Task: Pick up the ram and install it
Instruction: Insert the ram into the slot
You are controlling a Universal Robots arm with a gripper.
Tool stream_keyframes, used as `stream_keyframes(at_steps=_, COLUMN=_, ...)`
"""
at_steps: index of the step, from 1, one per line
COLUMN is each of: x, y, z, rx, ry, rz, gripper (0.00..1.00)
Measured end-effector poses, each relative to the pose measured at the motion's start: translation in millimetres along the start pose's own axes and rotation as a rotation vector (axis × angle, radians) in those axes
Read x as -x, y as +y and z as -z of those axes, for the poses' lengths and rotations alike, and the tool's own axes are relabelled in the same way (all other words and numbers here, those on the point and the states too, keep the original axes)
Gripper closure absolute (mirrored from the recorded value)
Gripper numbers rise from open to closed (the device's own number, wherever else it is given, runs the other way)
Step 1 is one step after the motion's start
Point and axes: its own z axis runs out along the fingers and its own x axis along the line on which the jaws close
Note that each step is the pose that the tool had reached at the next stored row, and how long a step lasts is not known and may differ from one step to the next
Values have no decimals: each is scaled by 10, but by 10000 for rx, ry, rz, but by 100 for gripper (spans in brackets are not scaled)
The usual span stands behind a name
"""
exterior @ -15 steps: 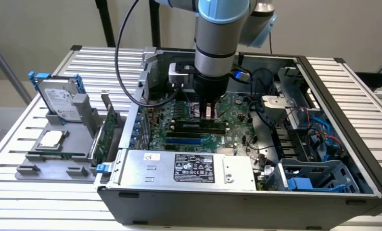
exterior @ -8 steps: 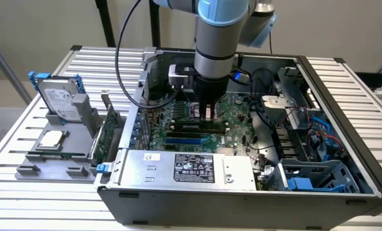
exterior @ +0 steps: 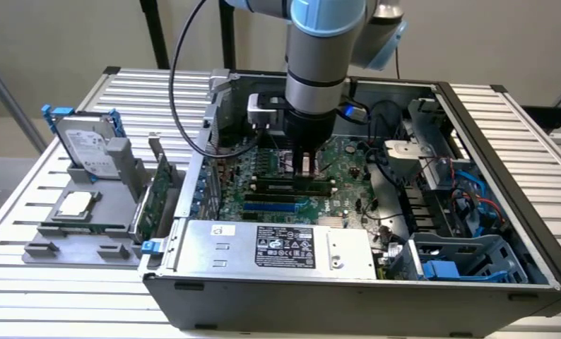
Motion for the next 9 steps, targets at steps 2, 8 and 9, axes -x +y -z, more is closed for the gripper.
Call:
stream_keyframes(at_steps=2, x=0, y=0, z=74, rx=2, ry=-1, rz=0, gripper=0)
stream_keyframes(at_steps=8, x=1, y=7, z=198, rx=1, ry=-6, rz=0, gripper=100)
stream_keyframes(at_steps=9, x=1, y=10, z=198, rx=1, ry=-7, rz=-1, gripper=100)
